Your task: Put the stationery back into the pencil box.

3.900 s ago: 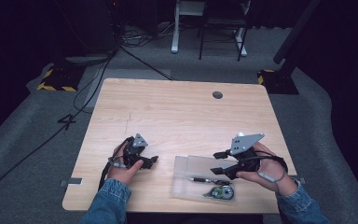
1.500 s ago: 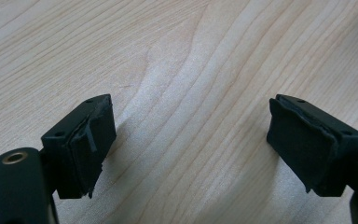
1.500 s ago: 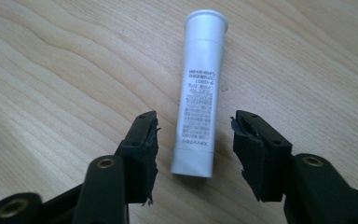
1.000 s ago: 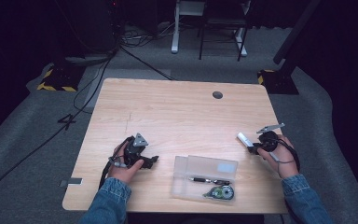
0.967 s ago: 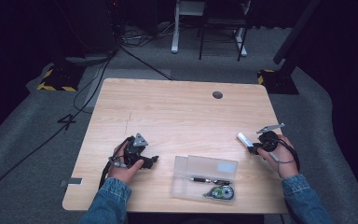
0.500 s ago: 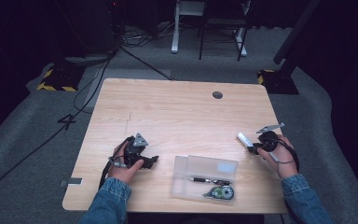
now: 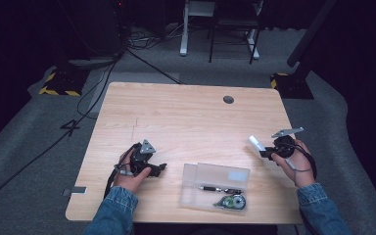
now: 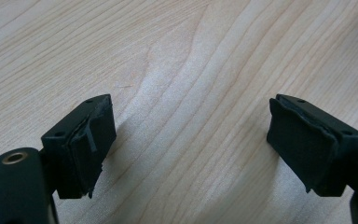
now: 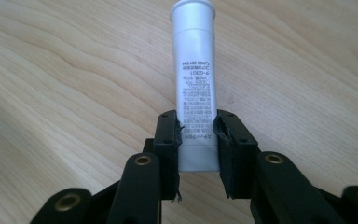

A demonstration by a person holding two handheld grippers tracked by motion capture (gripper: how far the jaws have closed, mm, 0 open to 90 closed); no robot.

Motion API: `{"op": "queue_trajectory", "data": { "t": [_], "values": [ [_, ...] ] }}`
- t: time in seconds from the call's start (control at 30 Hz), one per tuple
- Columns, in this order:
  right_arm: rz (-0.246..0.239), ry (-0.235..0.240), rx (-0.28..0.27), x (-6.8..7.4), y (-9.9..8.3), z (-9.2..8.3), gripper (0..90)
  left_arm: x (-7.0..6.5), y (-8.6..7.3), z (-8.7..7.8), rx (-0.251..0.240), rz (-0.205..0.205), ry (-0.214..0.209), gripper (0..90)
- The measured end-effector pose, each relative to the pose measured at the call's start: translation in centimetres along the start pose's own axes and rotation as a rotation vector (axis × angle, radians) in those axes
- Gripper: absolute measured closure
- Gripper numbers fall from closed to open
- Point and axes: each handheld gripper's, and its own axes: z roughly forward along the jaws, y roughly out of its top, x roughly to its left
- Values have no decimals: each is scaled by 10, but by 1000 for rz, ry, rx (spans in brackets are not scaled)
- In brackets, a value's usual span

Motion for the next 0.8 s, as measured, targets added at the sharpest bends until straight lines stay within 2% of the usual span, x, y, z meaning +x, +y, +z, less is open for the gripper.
{"op": "queue_trajectory", "data": {
  "t": [0.4,0.43,0.8],
  "values": [
    [2,18,-93,7,9,-31,714,0,0,0,0,0,0,153],
    [5,24,-120,9,10,-35,713,0,0,0,1,-1,0,154],
    [-38,58,-163,24,18,-51,713,0,0,0,0,0,0,154]
  ]
}}
